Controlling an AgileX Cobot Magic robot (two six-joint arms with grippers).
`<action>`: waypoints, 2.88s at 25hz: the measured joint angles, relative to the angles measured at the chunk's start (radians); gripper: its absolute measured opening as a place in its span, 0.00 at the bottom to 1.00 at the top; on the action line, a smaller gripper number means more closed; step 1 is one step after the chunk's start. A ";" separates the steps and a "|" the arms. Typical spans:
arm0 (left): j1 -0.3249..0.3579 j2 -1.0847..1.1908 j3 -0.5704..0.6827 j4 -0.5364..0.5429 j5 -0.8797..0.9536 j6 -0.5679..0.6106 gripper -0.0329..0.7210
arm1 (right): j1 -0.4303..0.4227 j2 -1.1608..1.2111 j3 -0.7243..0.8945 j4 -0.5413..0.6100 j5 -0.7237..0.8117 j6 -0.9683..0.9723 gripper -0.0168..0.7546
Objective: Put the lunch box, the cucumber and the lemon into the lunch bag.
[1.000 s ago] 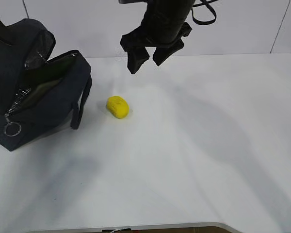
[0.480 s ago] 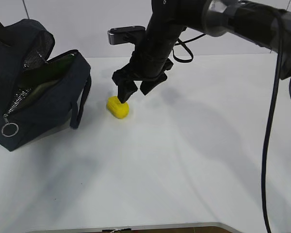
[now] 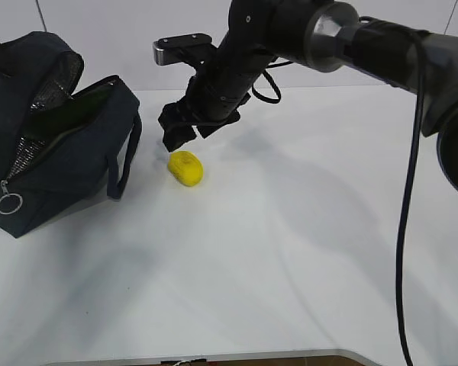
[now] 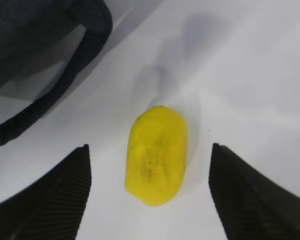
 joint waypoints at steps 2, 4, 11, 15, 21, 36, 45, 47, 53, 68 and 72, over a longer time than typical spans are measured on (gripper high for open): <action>0.000 0.000 0.000 0.002 0.000 0.000 0.03 | 0.000 0.006 0.000 -0.007 -0.027 -0.025 0.77; 0.000 0.000 0.000 0.002 0.000 0.000 0.03 | 0.000 0.010 0.000 -0.008 -0.051 -0.042 0.77; 0.000 0.000 0.000 0.004 0.000 0.002 0.03 | 0.010 0.048 0.000 -0.010 -0.072 -0.058 0.77; 0.000 0.000 0.000 0.005 0.000 0.005 0.03 | 0.013 0.068 0.000 -0.010 -0.076 -0.060 0.77; 0.000 0.000 0.000 0.007 0.000 0.008 0.03 | 0.013 0.077 0.000 -0.010 -0.087 -0.060 0.77; 0.000 0.000 0.000 0.007 0.000 0.018 0.03 | 0.013 0.109 0.000 -0.010 -0.104 -0.060 0.77; 0.000 0.000 0.000 0.007 0.000 0.026 0.03 | 0.013 0.134 -0.015 -0.010 -0.100 -0.060 0.77; 0.000 0.000 0.000 0.007 0.000 0.027 0.03 | 0.013 0.134 -0.018 -0.012 -0.098 -0.060 0.73; 0.000 0.000 0.000 0.008 0.000 0.030 0.03 | 0.013 0.134 -0.021 -0.032 -0.068 -0.056 0.50; 0.000 0.000 0.000 0.046 0.000 0.030 0.03 | 0.013 0.139 -0.483 0.018 0.272 0.114 0.48; 0.000 0.000 0.000 0.048 0.000 0.030 0.03 | 0.013 0.139 -0.520 0.162 0.282 0.158 0.48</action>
